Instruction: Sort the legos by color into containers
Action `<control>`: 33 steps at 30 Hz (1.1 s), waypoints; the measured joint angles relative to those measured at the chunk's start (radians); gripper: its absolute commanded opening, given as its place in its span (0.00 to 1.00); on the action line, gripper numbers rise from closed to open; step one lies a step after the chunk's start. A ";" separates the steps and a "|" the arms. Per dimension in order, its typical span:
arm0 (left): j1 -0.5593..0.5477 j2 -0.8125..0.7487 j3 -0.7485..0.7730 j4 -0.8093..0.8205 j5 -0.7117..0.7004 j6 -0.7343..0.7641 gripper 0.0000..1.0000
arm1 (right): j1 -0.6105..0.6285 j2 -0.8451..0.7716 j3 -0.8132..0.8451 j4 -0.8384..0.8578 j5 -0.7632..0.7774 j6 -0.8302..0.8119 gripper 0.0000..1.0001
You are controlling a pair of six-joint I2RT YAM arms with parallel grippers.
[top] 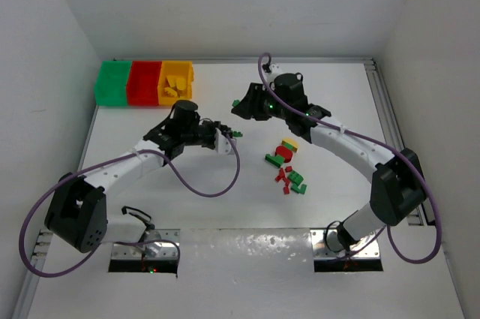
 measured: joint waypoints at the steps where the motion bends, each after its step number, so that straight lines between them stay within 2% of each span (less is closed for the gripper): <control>1: 0.000 0.000 0.000 -0.030 0.007 0.018 0.00 | 0.000 0.000 0.000 0.000 0.011 -0.002 0.00; 5: 0.000 0.000 -0.001 -0.098 0.013 0.037 0.00 | -0.009 0.000 0.023 -0.001 0.061 -0.015 0.00; 9: 0.005 0.001 0.004 -0.059 -0.046 -0.141 0.00 | -0.022 -0.001 0.043 -0.002 0.122 -0.027 0.00; 11: 0.031 0.017 0.051 -0.054 -0.101 -0.289 0.00 | -0.038 -0.003 0.034 -0.003 0.141 -0.021 0.00; 15: 0.168 0.131 0.293 -0.077 -0.252 -0.608 0.00 | -0.103 -0.039 -0.037 -0.023 0.199 -0.008 0.00; 18: 0.311 0.221 0.471 -0.113 -0.386 -0.782 0.00 | -0.135 -0.060 -0.053 -0.080 0.256 -0.028 0.00; 21: 0.478 0.313 0.626 -0.190 -0.460 -0.918 0.00 | -0.134 -0.064 -0.052 -0.101 0.262 -0.055 0.00; 25: 0.688 0.515 0.927 -0.308 -0.449 -1.020 0.00 | -0.127 -0.056 -0.043 -0.113 0.252 -0.072 0.00; 29: 0.820 0.757 1.250 -0.415 -0.442 -1.044 0.00 | -0.124 -0.021 -0.011 -0.113 0.229 -0.080 0.00; 30: 0.842 0.812 1.304 -0.424 -0.443 -1.049 0.00 | -0.124 -0.007 -0.002 -0.111 0.224 -0.083 0.00; 33: 0.869 0.896 1.331 -0.435 -0.430 -1.059 0.00 | -0.118 0.023 0.007 -0.107 0.209 -0.096 0.00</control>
